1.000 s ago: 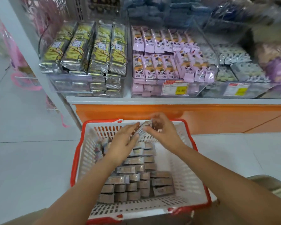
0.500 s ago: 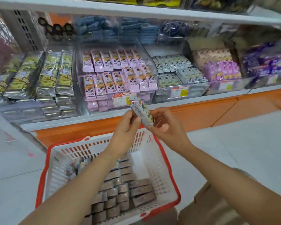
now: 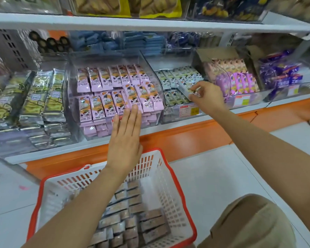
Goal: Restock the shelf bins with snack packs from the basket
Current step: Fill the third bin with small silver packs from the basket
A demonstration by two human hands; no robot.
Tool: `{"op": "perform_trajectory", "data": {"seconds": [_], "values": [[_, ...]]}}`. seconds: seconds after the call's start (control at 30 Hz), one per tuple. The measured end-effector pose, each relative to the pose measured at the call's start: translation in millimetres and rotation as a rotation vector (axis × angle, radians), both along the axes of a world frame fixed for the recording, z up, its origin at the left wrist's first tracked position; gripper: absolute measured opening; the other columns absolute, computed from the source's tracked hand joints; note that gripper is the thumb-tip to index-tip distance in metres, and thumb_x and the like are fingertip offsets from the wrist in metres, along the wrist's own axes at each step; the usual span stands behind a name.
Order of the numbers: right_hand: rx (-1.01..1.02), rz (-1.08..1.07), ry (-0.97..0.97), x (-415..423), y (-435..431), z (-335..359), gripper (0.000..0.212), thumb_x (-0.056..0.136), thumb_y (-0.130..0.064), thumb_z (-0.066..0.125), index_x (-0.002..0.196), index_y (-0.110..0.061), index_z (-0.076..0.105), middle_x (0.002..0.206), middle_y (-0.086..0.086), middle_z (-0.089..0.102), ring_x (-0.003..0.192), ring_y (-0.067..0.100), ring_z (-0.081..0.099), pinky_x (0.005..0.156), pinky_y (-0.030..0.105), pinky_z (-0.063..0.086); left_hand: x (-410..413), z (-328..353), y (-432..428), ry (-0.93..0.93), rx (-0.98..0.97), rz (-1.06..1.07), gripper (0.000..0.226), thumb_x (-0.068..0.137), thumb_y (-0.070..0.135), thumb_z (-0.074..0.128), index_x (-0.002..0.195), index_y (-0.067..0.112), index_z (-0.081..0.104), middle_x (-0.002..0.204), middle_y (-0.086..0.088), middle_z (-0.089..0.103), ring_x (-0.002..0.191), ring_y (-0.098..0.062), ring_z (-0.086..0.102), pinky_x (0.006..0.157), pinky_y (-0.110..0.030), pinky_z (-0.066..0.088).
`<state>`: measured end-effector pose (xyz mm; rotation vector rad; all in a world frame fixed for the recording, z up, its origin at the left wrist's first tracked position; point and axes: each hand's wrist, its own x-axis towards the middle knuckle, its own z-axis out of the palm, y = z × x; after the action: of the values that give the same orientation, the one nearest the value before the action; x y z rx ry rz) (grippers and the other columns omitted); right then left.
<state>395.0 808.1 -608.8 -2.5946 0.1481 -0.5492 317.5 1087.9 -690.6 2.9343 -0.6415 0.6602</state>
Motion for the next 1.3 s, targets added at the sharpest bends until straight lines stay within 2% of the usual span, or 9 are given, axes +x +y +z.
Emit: {"op": "perform_trajectory", "data": {"seconds": [0.2,0.33,0.47,0.57,0.73,0.9,1.07,1.2,1.3], "values": [[-0.089,-0.032,0.103,14,3,-3,0.013,0.086,-0.02,0.073,0.094,-0.01,0.076,0.091,0.006,0.073,0.075,0.015,0.059,0.071,0.023,0.041,-1,3,2,0.05,0.023,-0.003,0.093,0.082,0.018,0.058,0.157,0.004,0.005,0.165,-0.013,0.001,0.153,-0.029,0.0,0.123,-0.046,-0.003],[-0.077,0.013,-0.002,7,9,0,0.014,0.083,-0.02,0.074,0.091,-0.009,0.076,0.084,0.01,0.071,0.076,0.023,0.063,0.073,0.032,0.052,-2,8,11,0.045,-0.072,-0.091,0.088,0.083,0.011,0.058,0.157,0.006,0.01,0.166,-0.01,0.005,0.153,-0.024,0.002,0.124,-0.043,-0.002],[0.093,0.165,-0.169,-31,61,-2,0.01,0.086,-0.021,0.07,0.095,-0.016,0.071,0.09,0.0,0.06,0.076,0.01,0.053,0.066,0.013,0.037,-12,5,43,-0.043,-0.158,-0.141,0.072,0.088,0.01,0.051,0.155,0.005,0.025,0.163,-0.012,0.018,0.151,-0.027,0.014,0.124,-0.044,0.002],[0.259,0.398,-0.168,-75,122,-24,0.008,0.087,-0.015,0.07,0.095,-0.015,0.068,0.088,-0.002,0.059,0.072,0.004,0.053,0.066,0.01,0.038,-27,-12,83,-0.055,-0.19,-0.044,0.065,0.087,0.017,0.041,0.15,0.003,0.035,0.154,-0.017,0.032,0.143,-0.035,0.028,0.123,-0.047,0.01],[0.308,0.629,0.128,-120,209,-116,0.015,0.085,-0.021,0.071,0.099,-0.017,0.069,0.084,-0.012,0.055,0.073,0.005,0.053,0.071,0.016,0.041,-61,-65,164,0.111,-0.104,0.112,0.066,0.082,0.023,0.046,0.144,0.0,0.043,0.147,-0.022,0.04,0.134,-0.041,0.035,0.113,-0.052,0.024],[0.121,0.774,0.573,-152,265,-212,0.028,0.089,-0.025,0.068,0.114,-0.012,0.064,0.1,-0.006,0.055,0.087,0.01,0.05,0.074,0.026,0.044,-96,-130,220,0.42,-0.038,0.345,0.081,0.072,0.018,0.081,0.142,-0.005,0.046,0.151,-0.027,0.038,0.139,-0.045,0.036,0.11,-0.061,0.033],[-0.258,0.831,0.98,-174,295,-266,0.057,0.095,-0.032,0.061,0.145,-0.016,0.039,0.145,0.009,0.04,0.129,0.029,0.044,0.101,0.04,0.044,-113,-158,234,0.526,-0.036,0.408,0.086,0.077,0.013,0.073,0.148,-0.006,0.029,0.158,-0.021,0.023,0.148,-0.036,0.02,0.117,-0.055,0.026],[-0.349,0.794,1.099,-182,303,-299,0.046,0.09,-0.021,0.064,0.133,-0.019,0.047,0.132,0.009,0.05,0.109,0.029,0.053,0.082,0.036,0.047,-113,-164,234,0.49,-0.074,0.401,0.084,0.083,0.016,0.064,0.151,-0.004,0.019,0.161,-0.019,0.018,0.149,-0.036,0.015,0.119,-0.051,0.022],[-0.43,0.795,1.044,-184,308,-309,0.028,0.09,-0.016,0.059,0.117,-0.015,0.053,0.118,0.01,0.057,0.101,0.028,0.056,0.07,0.033,0.042,-114,-168,235,0.477,-0.125,0.398,0.084,0.086,0.016,0.06,0.151,0.0,0.01,0.162,-0.017,0.014,0.151,-0.034,0.011,0.12,-0.05,0.019]]}}
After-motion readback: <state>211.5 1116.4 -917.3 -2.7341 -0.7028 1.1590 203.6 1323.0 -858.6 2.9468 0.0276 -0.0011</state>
